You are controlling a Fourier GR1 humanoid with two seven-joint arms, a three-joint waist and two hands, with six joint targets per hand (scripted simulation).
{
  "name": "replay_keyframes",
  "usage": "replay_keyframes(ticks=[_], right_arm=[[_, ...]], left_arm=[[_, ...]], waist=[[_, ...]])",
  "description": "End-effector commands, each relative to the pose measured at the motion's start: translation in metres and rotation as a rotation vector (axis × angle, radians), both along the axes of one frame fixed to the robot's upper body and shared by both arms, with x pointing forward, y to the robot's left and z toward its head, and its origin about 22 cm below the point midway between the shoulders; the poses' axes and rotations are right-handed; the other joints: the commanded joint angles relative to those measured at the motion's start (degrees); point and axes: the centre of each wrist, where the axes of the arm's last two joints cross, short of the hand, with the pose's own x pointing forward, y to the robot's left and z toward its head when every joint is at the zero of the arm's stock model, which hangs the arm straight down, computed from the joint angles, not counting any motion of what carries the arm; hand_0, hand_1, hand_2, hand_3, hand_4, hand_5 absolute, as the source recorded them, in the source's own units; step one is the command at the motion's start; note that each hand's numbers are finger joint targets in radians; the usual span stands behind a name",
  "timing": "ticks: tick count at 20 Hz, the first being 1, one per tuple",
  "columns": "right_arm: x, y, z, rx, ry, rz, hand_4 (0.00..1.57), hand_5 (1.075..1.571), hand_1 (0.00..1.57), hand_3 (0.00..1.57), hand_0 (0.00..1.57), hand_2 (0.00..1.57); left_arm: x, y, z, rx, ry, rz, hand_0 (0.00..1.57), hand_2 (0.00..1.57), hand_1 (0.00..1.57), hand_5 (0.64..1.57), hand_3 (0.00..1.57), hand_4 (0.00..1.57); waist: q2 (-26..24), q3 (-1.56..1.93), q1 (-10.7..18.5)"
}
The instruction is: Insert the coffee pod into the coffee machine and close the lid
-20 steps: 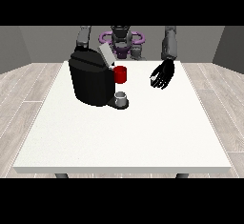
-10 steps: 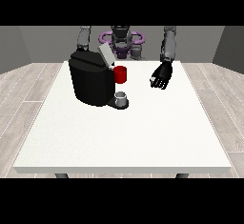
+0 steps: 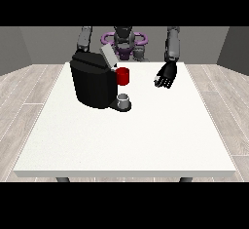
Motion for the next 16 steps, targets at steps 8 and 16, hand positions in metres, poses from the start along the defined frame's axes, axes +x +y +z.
replay_keyframes(ticks=[8, 16], right_arm=[[0.001, -0.02, -0.025, -0.1, 0.101, -0.081, 0.0, 1.571, 0.0, 0.0, 0.0, 0.0], [-0.012, -0.016, -0.053, -0.109, 0.134, -0.103, 0.0, 1.571, 0.0, 0.0, 0.0, 0.0]], left_arm=[[0.026, -0.035, 0.036, -0.192, 0.034, -0.097, 1.42, 1.41, 1.42, 1.571, 1.33, 0.52], [0.053, -0.074, 0.106, -0.213, 0.055, -0.168, 1.4, 1.4, 1.4, 1.571, 1.34, 0.6]], waist=[[-4.1, 0.0, 2.6], [-7.7, 0.02, 2.4]])
